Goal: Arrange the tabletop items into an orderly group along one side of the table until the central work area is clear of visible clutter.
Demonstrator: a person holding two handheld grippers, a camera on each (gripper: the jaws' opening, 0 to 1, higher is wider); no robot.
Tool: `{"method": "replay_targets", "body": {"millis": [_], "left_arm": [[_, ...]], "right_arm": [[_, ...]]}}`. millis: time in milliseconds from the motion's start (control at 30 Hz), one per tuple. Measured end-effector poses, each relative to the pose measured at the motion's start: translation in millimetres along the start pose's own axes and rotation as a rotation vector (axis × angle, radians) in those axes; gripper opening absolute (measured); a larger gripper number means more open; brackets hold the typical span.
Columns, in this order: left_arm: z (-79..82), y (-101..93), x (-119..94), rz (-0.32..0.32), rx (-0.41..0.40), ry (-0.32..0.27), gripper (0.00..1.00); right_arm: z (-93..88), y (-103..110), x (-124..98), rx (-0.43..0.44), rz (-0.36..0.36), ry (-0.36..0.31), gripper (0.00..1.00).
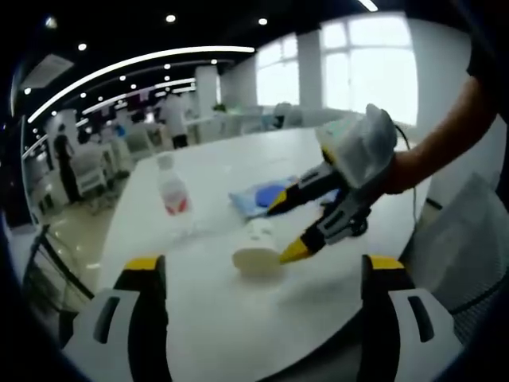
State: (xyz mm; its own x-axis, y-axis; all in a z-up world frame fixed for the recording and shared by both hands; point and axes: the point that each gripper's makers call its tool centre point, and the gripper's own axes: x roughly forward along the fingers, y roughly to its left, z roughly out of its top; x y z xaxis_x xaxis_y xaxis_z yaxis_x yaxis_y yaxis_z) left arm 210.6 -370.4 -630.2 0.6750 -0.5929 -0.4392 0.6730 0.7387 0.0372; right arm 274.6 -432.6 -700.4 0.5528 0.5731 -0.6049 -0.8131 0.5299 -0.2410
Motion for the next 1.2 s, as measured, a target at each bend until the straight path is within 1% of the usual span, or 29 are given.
{"method": "replay_targets", "body": {"millis": [133,367,500,633,667,733,833,867,1100,1200], "left_arm": [[-0.9,0.2,0.0,-0.001,-0.001,0.003,0.99],[-1.4,1.6,-0.3,0.003,-0.002,0.004,0.99],[-0.8,2.2,-0.5,0.004,-0.002,-0.001,0.98],[-0.9,3.5,-0.7,0.006,-0.002,-0.004,0.98],[-0.6,3.5,-0.8,0.008,-0.003,-0.005,0.97],[0.0,3.8,-1.1,0.011,-0.005,-0.006,0.97],[-0.4,3.5,-1.1,0.011,-0.003,-0.003,0.97],[-0.5,3.3,-1.0,0.011,-0.002,-0.002,0.97],[-2.0,3.1,-0.7,0.01,0.003,0.005,0.96],[-2.9,3.4,-0.5,0.011,0.006,0.008,0.96]], "right_arm": [[3.3,3.4,4.4,-0.014,0.007,-0.001,0.44],[6.5,8.6,10.3,-0.042,0.021,0.008,0.3],[4.9,12.4,12.4,-0.062,0.033,0.021,0.21],[3.1,13.4,13.5,-0.079,0.028,0.037,0.13],[2.0,13.9,13.7,-0.081,0.03,0.045,0.09],[2.0,14.0,13.7,-0.084,0.029,0.047,0.09],[3.3,13.8,13.4,-0.071,0.029,0.045,0.05],[3.7,13.5,13.1,-0.072,0.028,0.043,0.01],[0.9,9.0,8.9,-0.047,0.013,0.053,0.0],[3.9,6.0,5.6,-0.006,0.007,0.04,0.0]]}}
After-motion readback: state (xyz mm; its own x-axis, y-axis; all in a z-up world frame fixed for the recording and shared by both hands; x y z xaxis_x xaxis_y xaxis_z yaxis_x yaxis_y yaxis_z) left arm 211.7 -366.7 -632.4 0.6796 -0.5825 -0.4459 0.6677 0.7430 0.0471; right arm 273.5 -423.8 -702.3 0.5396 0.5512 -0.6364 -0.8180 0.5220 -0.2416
